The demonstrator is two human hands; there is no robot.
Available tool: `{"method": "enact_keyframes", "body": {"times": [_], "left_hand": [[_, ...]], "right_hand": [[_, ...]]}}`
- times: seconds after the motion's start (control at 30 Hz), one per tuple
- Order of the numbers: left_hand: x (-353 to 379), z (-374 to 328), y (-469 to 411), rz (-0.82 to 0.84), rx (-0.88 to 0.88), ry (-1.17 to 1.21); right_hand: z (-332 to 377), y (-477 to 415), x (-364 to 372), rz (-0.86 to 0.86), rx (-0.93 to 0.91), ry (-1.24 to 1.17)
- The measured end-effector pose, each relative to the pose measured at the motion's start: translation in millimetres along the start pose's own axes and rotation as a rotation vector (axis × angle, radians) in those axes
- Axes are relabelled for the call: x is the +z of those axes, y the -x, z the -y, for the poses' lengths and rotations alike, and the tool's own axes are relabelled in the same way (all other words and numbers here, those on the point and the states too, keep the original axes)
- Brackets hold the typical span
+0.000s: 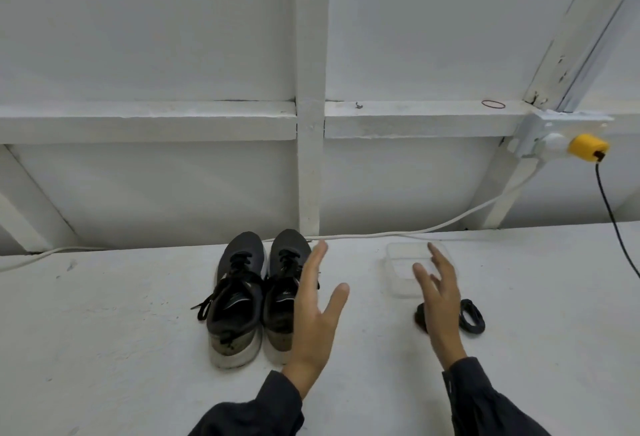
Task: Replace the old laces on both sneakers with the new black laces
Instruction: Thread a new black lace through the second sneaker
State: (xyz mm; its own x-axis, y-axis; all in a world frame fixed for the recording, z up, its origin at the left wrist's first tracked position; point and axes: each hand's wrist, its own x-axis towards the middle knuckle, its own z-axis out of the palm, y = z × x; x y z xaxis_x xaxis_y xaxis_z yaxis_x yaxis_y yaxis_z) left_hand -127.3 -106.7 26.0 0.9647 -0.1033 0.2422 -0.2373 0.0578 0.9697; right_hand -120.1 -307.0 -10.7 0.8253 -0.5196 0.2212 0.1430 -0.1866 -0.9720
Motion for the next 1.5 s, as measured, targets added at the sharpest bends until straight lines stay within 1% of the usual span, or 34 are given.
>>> {"method": "enact_keyframes", "body": {"times": [0.07, 0.13, 0.27, 0.37, 0.43, 0.5, 0.63, 0.83, 0.93, 1.0, 1.1, 1.2, 1.37, 1.43, 1.5], "left_hand": [[23, 10, -9, 0.072, -0.170, 0.040], [45, 20, -19, 0.137, -0.308, 0.034], [83, 35, -38, 0.244, -0.521, 0.000], [109, 46, -44, 0.311, -0.600, -0.034], [124, 51, -46, 0.334, -0.604, -0.039], [134, 52, -49, 0.309, -0.587, -0.039], [129, 56, -58, 0.164, -0.542, -0.013], [83, 60, -75, -0.087, -0.497, 0.063], [64, 67, -86, -0.177, -0.502, 0.045], [56, 71, -92, -0.218, -0.506, 0.009], [51, 76, -97, -0.258, -0.508, -0.028], [52, 80, -97, -0.247, -0.492, -0.075], [53, 82, -96, -0.262, -0.467, -0.090], [56, 84, -92, -0.290, -0.431, -0.121], [62, 87, -82, -0.339, -0.343, -0.202]], "right_hand": [[-3, -22, -20, -0.076, 0.043, 0.004], [-9, -42, -38, -0.097, 0.117, 0.011], [-28, -77, -57, -0.018, 0.271, 0.034], [-46, -90, -60, 0.028, 0.386, 0.022], [-56, -93, -57, 0.056, 0.420, 0.007], [-60, -96, -51, 0.080, 0.428, 0.001], [-58, -102, -30, 0.125, 0.453, -0.032], [-39, -97, 30, 0.267, 0.407, -0.111], [-35, -90, 56, 0.340, 0.422, -0.121], [-34, -87, 68, 0.354, 0.441, -0.128], [-34, -85, 80, 0.366, 0.460, -0.105], [-35, -85, 84, 0.353, 0.462, -0.076], [-35, -80, 75, 0.375, 0.416, -0.080], [-32, -76, 68, 0.377, 0.381, -0.072], [-30, -69, 55, 0.365, 0.308, -0.039]]}}
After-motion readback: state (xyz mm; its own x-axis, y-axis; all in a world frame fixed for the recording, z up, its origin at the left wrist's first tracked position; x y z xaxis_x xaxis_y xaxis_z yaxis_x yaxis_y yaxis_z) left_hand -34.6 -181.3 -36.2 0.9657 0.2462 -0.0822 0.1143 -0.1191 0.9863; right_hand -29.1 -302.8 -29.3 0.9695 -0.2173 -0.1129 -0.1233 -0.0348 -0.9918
